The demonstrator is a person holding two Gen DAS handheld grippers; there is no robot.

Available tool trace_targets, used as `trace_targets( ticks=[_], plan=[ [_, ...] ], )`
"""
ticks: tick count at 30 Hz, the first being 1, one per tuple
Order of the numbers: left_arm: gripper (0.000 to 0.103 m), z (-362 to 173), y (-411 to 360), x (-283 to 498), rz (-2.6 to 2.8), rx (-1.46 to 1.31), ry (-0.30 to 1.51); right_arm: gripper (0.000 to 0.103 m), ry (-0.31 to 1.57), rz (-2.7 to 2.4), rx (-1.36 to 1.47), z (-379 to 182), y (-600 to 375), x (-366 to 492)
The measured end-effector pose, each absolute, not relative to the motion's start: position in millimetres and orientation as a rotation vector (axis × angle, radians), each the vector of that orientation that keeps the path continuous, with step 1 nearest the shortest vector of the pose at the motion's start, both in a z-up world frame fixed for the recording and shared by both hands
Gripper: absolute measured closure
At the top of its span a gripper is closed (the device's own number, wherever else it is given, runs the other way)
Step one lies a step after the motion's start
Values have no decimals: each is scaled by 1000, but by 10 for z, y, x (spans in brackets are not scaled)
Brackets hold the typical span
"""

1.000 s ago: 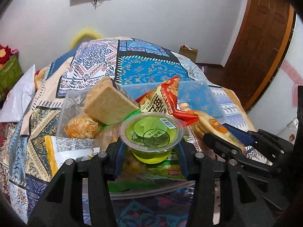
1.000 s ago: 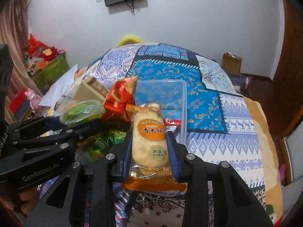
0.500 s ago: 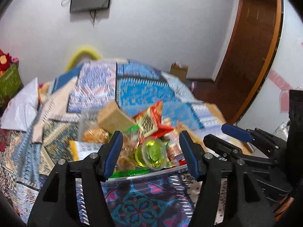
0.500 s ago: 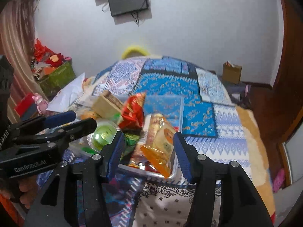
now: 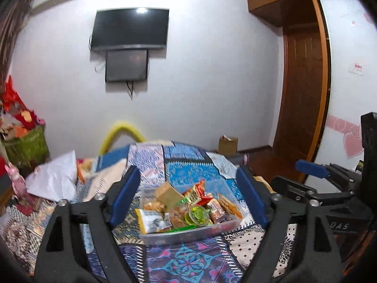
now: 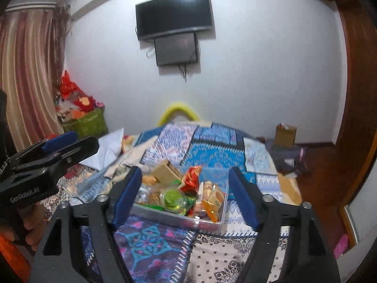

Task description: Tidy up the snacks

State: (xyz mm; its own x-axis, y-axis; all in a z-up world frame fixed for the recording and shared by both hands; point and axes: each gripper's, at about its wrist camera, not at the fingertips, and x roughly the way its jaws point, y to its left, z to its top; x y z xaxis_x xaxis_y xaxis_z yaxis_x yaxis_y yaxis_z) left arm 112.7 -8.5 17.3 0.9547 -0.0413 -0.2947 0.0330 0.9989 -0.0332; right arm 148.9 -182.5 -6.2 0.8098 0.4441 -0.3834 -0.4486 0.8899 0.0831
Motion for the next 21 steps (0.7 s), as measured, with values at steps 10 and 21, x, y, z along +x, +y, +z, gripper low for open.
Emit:
trace_targets(
  ticks=[10,21],
  plan=[
    [3,259,27,807,-25,-50,261,2,308,448,1,51,-1815,1211],
    [3,187,12,765,-31,-55,280,0,294,440,-6,34,-1794,1093]
  ],
)
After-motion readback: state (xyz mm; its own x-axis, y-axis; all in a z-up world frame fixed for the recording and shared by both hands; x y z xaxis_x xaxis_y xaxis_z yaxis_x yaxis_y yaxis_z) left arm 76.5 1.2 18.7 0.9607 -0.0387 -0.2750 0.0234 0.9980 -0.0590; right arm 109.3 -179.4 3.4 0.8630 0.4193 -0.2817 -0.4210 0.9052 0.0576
